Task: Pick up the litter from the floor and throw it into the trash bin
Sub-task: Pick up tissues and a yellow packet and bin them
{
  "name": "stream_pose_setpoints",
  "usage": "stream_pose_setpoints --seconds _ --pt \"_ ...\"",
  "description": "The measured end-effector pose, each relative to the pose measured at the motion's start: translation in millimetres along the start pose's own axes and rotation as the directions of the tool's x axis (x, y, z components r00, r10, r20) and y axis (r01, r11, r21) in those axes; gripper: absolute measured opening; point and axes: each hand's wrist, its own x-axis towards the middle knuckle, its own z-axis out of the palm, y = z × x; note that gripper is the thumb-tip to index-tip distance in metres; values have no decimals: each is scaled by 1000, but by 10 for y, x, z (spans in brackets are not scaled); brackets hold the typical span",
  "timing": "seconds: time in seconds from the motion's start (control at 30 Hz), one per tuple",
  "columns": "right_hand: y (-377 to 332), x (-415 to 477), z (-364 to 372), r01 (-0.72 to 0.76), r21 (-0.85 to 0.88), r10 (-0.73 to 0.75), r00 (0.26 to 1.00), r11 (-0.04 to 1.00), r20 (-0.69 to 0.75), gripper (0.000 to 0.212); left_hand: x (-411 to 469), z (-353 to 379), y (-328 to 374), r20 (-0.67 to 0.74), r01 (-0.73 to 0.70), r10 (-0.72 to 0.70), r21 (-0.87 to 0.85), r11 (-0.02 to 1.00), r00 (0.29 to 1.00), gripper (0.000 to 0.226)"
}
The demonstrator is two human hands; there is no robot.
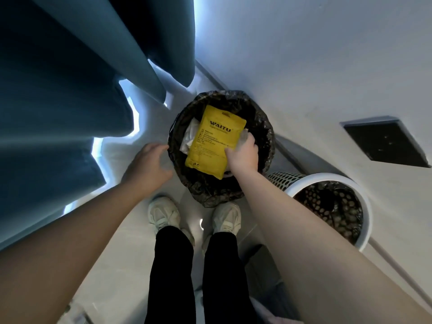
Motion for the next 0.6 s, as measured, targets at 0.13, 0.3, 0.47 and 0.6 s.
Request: stream_pose_setpoints --seconds 0.13,0.3,0.47,0.6 --pt "24 -366 -366 204 -354 -201 979 913 45 81 -204 -247 111 25 62 -61 -21 998 998 70" --pt "-180 -1020 -921 283 -580 -273 956 764 107 87 -753 -698 349 42 97 -101 90 991 994 77" --pt "-577 -2064 -1538 368 -687 -380 914 626 143 89 -1734 -1343 652 -104 86 -51 361 929 993 90" --pt "-807 -2985 -1971 443 -725 -480 859 528 175 91 -2681 -1764 881 -212 128 -43 409 904 976 101"
